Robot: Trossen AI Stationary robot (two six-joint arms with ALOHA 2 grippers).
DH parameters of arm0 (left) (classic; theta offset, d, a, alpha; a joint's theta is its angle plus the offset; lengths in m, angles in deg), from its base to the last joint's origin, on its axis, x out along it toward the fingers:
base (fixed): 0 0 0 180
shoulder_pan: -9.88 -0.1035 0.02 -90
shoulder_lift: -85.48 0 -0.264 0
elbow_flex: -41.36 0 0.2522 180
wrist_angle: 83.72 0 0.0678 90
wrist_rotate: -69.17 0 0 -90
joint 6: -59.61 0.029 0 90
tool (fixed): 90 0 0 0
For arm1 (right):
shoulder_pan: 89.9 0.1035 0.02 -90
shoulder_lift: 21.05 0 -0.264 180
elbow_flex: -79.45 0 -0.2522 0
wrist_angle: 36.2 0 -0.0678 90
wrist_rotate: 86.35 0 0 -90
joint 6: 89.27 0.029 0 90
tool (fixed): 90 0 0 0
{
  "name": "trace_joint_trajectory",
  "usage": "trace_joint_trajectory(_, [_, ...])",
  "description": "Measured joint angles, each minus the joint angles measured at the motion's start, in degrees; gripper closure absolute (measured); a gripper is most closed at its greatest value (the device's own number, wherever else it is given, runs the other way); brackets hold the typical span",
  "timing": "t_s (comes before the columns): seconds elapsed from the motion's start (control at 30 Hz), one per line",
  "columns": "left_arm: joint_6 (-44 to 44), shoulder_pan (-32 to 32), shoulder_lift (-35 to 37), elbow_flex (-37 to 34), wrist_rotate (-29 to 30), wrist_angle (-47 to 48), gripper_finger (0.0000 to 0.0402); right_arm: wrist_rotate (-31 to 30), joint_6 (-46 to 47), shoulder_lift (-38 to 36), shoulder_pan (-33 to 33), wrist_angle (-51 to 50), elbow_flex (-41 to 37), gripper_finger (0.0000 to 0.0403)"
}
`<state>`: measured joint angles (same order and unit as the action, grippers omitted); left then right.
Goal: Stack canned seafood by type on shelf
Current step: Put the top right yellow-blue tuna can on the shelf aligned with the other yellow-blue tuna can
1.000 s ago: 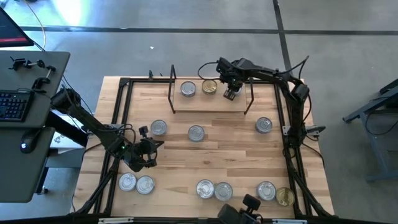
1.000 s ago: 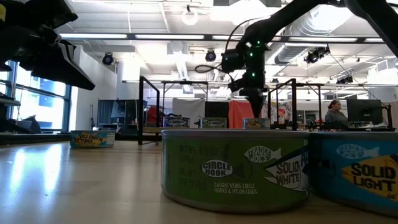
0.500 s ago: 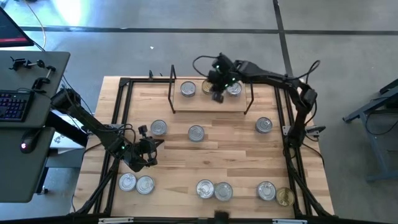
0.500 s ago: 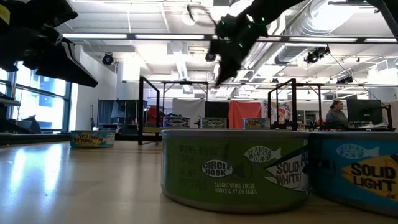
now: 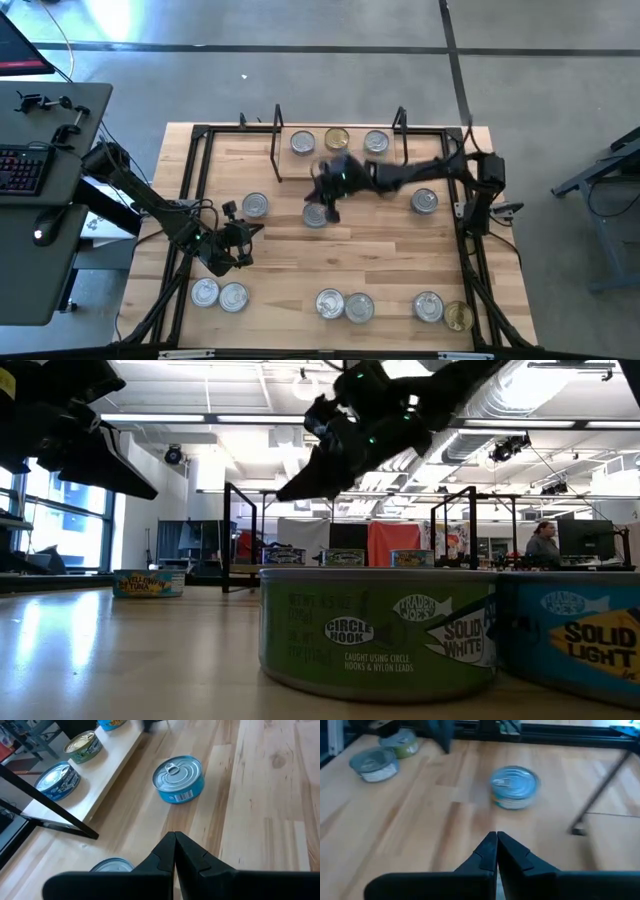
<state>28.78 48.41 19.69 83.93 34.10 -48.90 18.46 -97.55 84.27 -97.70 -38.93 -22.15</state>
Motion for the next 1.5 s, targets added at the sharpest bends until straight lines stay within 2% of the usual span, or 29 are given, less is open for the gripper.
trace_joint_trajectory(0.07, [0.00,-0.29,-0.01,0.00,0.36,-0.07,0.0401,-3.95,1.44,-0.10,3.38,5.34,-3.01,0.0403])
trace_joint_trajectory(0.13, [0.03,-0.87,-0.01,0.00,0.62,-0.77,0.0401,-7.49,0.50,-1.27,6.11,6.06,-4.70,0.0403])
trace_joint_trajectory(0.27, [3.54,-3.14,0.01,0.00,0.78,-5.04,0.0401,-16.62,-3.69,-7.83,9.53,-0.48,-5.07,0.0403])
trace_joint_trajectory(0.47, [14.07,-8.70,0.01,0.00,0.65,-17.68,0.0401,-28.35,-1.69,-19.28,13.30,-15.47,-5.58,0.0403])
trace_joint_trajectory(0.53, [17.67,-10.47,0.01,0.02,-1.15,-21.83,0.0401,-31.44,-0.33,-22.17,14.52,-16.08,-7.92,0.0403])
trace_joint_trajectory(0.63, [22.94,-12.16,0.01,0.04,-5.34,-26.72,0.0401,-34.00,3.80,-24.68,16.36,-11.03,-15.07,0.0403])
trace_joint_trajectory(0.8, [29.31,-14.28,0.01,0.04,-10.62,-32.79,0.0401,-34.72,8.98,-25.48,19.36,6.93,-27.85,0.0403])
trace_joint_trajectory(0.93, [34.25,-16.17,-0.01,0.04,-12.24,-38.49,0.0401,-31.95,12.66,-23.97,20.03,21.43,-35.30,0.0403])
trace_joint_trajectory(1.03, [40.08,-16.96,-0.01,0.04,-18.81,-41.41,0.0401,-29.36,13.87,-22.59,19.24,29.79,-38.52,0.0396])
trace_joint_trajectory(1.1, [44.59,-16.91,-0.01,0.04,-23.18,-42.30,0.0401,-28.22,14.70,-21.80,18.45,32.13,-39.21,0.0382])
trace_joint_trajectory(1.17, [46.34,-16.90,-0.01,0.04,-24.63,-42.29,0.0401,-27.76,14.91,-21.35,17.92,32.27,-39.21,0.0360])
trace_joint_trajectory(1.27, [45.55,-17.36,-0.01,0.04,-24.81,-42.19,0.0401,-27.54,14.10,-19.72,17.48,32.10,-38.26,0.0317])
trace_joint_trajectory(1.37, [44.18,-18.63,-0.63,0.03,-28.00,-40.08,0.0401,-27.39,11.78,-17.87,17.48,32.21,-36.48,0.0273])
trace_joint_trajectory(1.5, [41.62,-19.99,-4.46,0.00,-29.02,-40.04,0.0387,-28.17,8.57,-15.88,17.50,32.02,-34.22,0.0232])
